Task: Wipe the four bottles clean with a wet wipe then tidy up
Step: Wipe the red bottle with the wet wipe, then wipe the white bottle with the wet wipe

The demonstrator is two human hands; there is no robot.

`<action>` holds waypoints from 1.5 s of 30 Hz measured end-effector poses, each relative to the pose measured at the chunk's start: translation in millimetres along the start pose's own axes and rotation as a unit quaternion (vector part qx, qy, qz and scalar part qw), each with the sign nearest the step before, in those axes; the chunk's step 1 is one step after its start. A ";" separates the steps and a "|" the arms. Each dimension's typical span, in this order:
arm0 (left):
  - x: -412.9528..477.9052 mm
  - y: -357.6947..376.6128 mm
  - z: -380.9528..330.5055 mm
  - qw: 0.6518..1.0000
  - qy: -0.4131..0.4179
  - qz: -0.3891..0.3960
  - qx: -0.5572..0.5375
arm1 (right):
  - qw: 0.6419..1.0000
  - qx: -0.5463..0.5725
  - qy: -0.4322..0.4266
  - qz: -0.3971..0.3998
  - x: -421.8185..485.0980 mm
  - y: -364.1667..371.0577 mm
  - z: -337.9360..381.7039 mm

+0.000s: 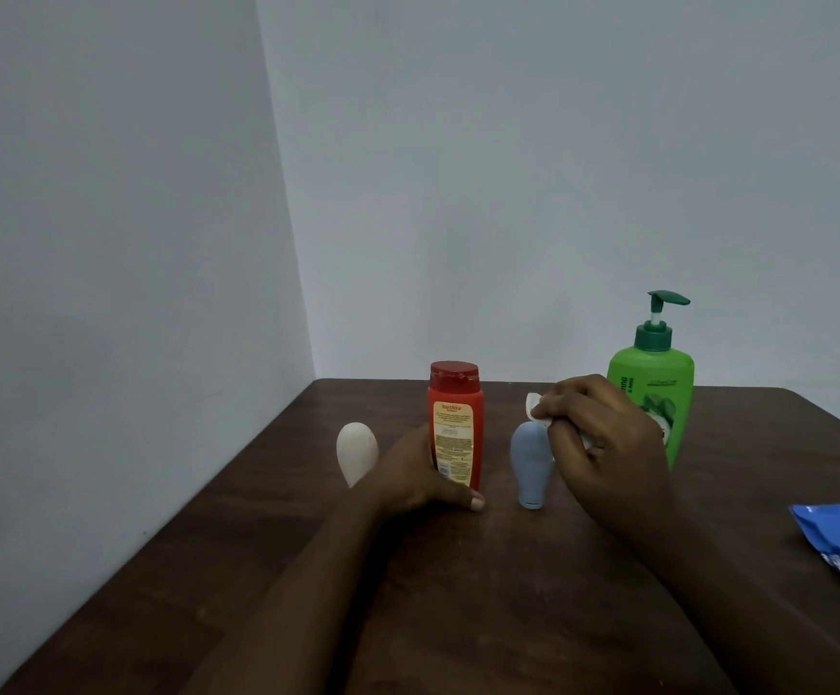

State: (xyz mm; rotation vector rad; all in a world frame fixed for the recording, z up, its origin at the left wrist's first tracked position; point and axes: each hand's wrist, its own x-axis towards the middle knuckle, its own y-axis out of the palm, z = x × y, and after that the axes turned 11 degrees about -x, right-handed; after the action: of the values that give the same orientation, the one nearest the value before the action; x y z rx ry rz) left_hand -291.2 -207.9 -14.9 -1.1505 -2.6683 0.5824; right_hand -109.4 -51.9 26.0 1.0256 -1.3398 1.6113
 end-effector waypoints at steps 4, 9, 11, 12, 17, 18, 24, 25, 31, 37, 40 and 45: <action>0.1 2.7 1.6 1.000 0.002 -0.005 -0.001 | 1.000 0.004 0.001 0.000 0.1 0.9 1.4; -0.6 1.8 4.5 1.000 -0.001 0.003 -0.001 | 1.000 0.004 0.002 -0.001 -0.8 1.3 1.6; -1.0 1.5 3.8 1.000 -0.001 0.008 -0.003 | 1.000 0.004 0.002 -0.001 -0.7 1.2 1.8; -1.2 1.6 3.4 1.000 0.000 0.011 -0.005 | 1.000 0.003 0.003 -0.001 -0.7 1.3 1.8; -0.9 -1.8 2.9 0.999 0.015 0.018 -0.025 | 1.000 -0.003 0.005 -0.005 -0.1 1.1 2.0; -0.3 -3.8 3.1 0.999 0.012 0.012 -0.033 | 1.000 -0.003 0.006 -0.007 -0.1 1.1 2.0; -0.9 -3.9 -5.4 0.994 0.028 -0.030 -0.106 | 1.000 0.009 0.005 -0.017 -0.1 -0.1 0.9; -1.1 -3.9 -7.5 0.993 0.039 -0.033 -0.108 | 1.000 0.008 0.006 -0.020 0.0 -0.5 1.2; -23.2 -6.3 -44.9 0.948 0.246 -0.126 -0.160 | 0.999 0.015 0.003 -0.036 0.4 -2.1 -1.0; -69.1 -50.0 -108.5 0.756 0.460 -0.368 -0.285 | 0.999 0.029 0.006 -0.024 -3.7 1.0 -0.9; -79.9 -68.2 -93.3 0.810 0.355 -0.379 -0.274 | 0.999 0.038 0.006 -0.012 -4.2 1.3 -0.9; -82.2 -73.8 -6.4 0.922 0.066 -0.356 -0.138 | 0.999 0.044 0.030 -0.010 -2.9 0.7 0.6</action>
State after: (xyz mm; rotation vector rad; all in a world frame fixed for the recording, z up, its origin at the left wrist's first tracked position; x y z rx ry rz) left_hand -281.5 -312.0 21.3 -0.1793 -2.8193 -0.0021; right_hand -108.9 -52.8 23.2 1.0305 -1.2240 1.6872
